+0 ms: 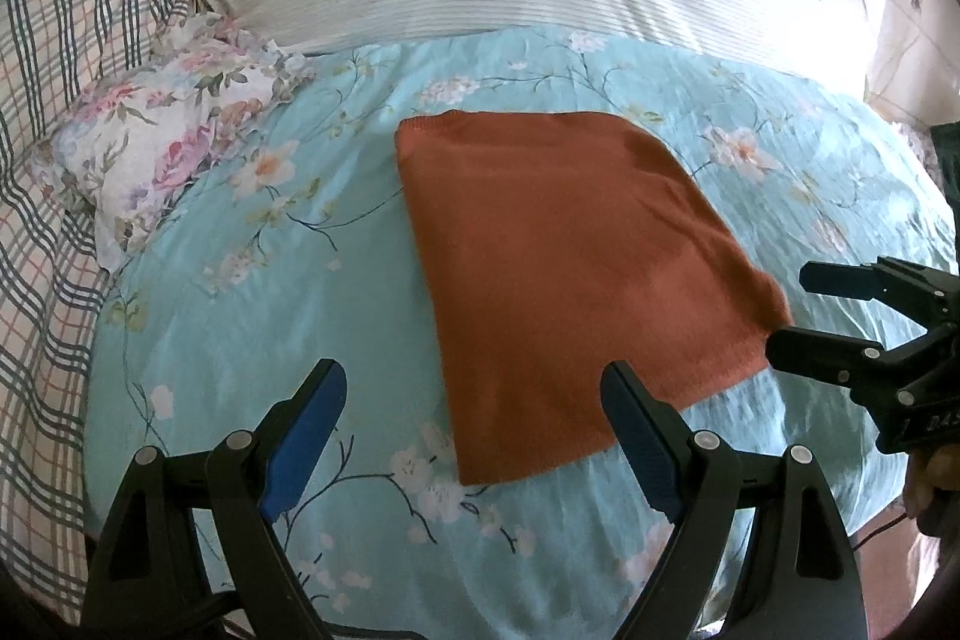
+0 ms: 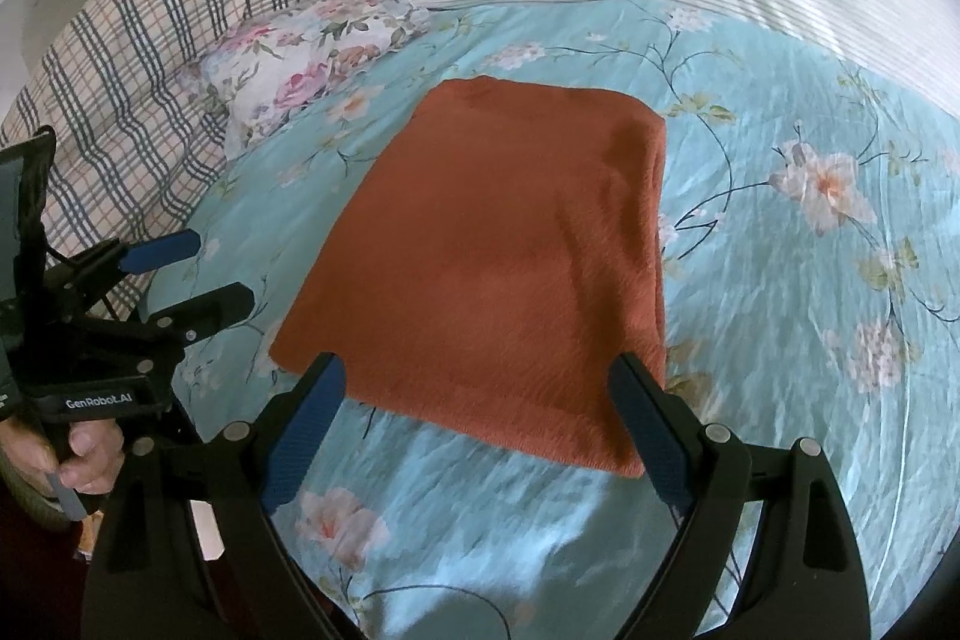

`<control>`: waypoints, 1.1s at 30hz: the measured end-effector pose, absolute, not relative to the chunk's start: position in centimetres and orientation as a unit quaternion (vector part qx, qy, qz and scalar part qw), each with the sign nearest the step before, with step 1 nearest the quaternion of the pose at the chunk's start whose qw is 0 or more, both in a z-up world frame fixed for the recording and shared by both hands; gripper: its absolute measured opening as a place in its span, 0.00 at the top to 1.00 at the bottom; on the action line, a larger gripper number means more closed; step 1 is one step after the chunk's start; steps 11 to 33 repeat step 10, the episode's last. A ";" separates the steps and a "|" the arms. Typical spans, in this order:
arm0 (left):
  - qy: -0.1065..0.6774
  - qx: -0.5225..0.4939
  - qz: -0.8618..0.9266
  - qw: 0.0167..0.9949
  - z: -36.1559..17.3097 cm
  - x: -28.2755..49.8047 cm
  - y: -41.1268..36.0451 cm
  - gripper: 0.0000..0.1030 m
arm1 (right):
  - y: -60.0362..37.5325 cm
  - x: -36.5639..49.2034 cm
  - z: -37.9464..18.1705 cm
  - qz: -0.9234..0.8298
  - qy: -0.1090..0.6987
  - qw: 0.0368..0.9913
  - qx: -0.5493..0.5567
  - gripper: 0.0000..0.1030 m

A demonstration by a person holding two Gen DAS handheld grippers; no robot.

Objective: Fold small clothes

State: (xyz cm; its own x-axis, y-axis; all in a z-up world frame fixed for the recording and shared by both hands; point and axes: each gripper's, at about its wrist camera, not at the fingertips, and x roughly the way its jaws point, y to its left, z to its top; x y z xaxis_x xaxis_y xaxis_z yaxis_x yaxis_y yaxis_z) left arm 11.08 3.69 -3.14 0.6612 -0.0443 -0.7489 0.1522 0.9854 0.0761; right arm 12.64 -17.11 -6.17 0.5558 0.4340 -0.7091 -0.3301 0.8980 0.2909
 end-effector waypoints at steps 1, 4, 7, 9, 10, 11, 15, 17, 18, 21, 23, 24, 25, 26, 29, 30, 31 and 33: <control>0.409 0.062 -0.053 0.909 -3.2 11.4 3.7 0.15 | -17.1 13.0 -6.2 0.217 0.418 0.880 0.063 0.13; 0.412 0.053 -0.053 0.908 -3.4 12.2 4.0 0.15 | -17.2 13.5 -6.6 0.213 0.418 0.881 0.066 0.13; 0.416 0.042 -0.052 0.907 -3.5 13.2 4.3 0.15 | -17.4 14.1 -6.6 0.213 0.417 0.881 0.070 0.13; 0.415 0.036 -0.048 0.908 -3.4 13.5 4.4 0.15 | -17.4 14.3 -6.6 0.211 0.416 0.882 0.071 0.13; 0.415 0.032 -0.046 0.908 -3.4 13.8 4.6 0.15 | -17.4 14.3 -6.6 0.211 0.416 0.882 0.071 0.13; 0.415 0.032 -0.046 0.908 -3.4 13.8 4.6 0.15 | -17.4 14.3 -6.6 0.211 0.416 0.882 0.071 0.13; 0.415 0.032 -0.046 0.908 -3.4 13.8 4.6 0.15 | -17.4 14.3 -6.6 0.211 0.416 0.882 0.071 0.13; 0.415 0.032 -0.046 0.908 -3.4 13.8 4.6 0.15 | -17.4 14.3 -6.6 0.211 0.416 0.882 0.071 0.13; 0.415 0.032 -0.046 0.908 -3.4 13.8 4.6 0.15 | -17.4 14.3 -6.6 0.211 0.416 0.882 0.071 0.13; 0.415 0.032 -0.046 0.908 -3.4 13.8 4.6 0.15 | -17.4 14.3 -6.6 0.211 0.416 0.882 0.071 0.13; 0.415 0.032 -0.046 0.908 -3.4 13.8 4.6 0.15 | -17.4 14.3 -6.6 0.211 0.416 0.882 0.071 0.13; 0.415 0.032 -0.046 0.908 -3.4 13.8 4.6 0.15 | -17.4 14.3 -6.6 0.211 0.416 0.882 0.071 0.13; 0.415 0.032 -0.046 0.908 -3.4 13.8 4.6 0.15 | -17.4 14.3 -6.6 0.211 0.416 0.882 0.071 0.13; 0.415 0.032 -0.046 0.908 -3.4 13.8 4.6 0.15 | -17.4 14.3 -6.6 0.211 0.416 0.882 0.071 0.13; 0.415 0.032 -0.046 0.908 -3.4 13.8 4.6 0.15 | -17.4 14.3 -6.6 0.211 0.416 0.882 0.071 0.13; 0.415 0.032 -0.046 0.908 -3.4 13.8 4.6 0.15 | -17.4 14.3 -6.6 0.211 0.416 0.882 0.071 0.13; 0.415 0.032 -0.046 0.908 -3.4 13.8 4.6 0.15 | -17.4 14.3 -6.6 0.211 0.416 0.882 0.071 0.13; 0.415 0.032 -0.046 0.908 -3.4 13.8 4.6 0.15 | -17.4 14.3 -6.6 0.211 0.416 0.882 0.071 0.13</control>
